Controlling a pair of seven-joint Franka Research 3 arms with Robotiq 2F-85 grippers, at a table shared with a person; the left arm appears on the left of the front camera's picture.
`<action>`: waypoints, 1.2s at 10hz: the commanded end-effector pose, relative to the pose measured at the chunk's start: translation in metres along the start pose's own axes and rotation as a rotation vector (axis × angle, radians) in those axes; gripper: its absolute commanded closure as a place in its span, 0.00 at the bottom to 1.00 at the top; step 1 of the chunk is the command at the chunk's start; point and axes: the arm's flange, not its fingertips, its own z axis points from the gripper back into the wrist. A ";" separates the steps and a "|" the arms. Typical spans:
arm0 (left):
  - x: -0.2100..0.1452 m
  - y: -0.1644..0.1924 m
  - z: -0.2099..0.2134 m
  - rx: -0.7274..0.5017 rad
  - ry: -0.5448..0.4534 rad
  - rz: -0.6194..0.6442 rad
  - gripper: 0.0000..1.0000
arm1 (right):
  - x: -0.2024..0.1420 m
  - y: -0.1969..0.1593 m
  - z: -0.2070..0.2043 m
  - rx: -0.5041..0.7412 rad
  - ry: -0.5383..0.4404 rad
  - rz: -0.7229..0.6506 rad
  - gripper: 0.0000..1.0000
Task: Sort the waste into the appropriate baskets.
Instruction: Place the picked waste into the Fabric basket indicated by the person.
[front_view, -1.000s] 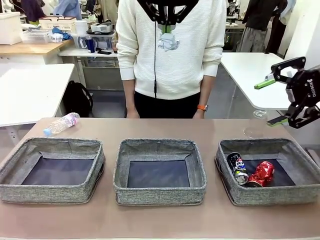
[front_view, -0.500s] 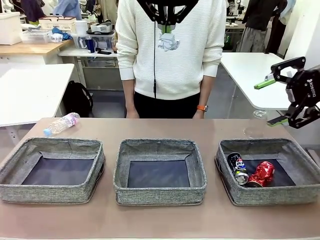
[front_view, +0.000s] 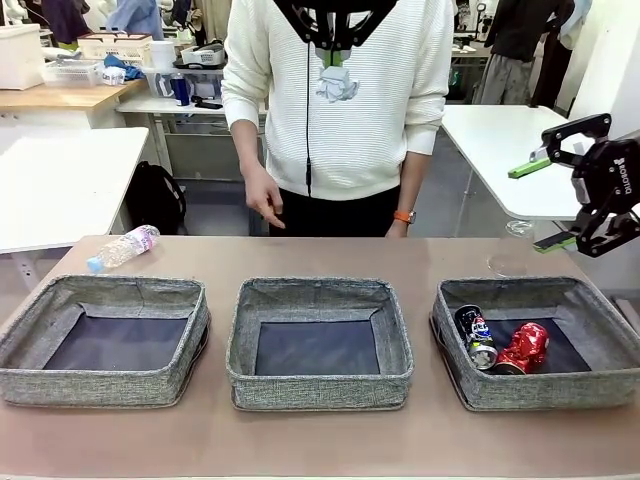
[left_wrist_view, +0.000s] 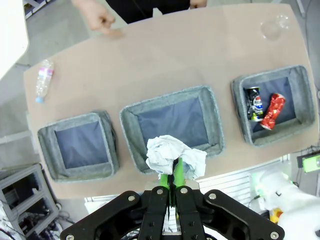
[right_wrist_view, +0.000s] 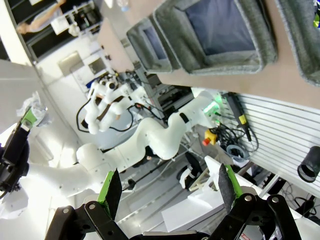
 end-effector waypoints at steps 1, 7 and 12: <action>0.000 0.002 0.002 -0.003 -0.009 -0.017 0.99 | -0.002 0.004 0.001 0.015 0.007 -0.020 0.00; 0.000 0.002 0.002 -0.003 -0.009 -0.017 0.99 | -0.002 0.004 0.001 0.015 0.007 -0.020 0.00; 0.000 0.002 0.002 -0.003 -0.009 -0.017 0.99 | -0.002 0.004 0.001 0.015 0.007 -0.020 0.00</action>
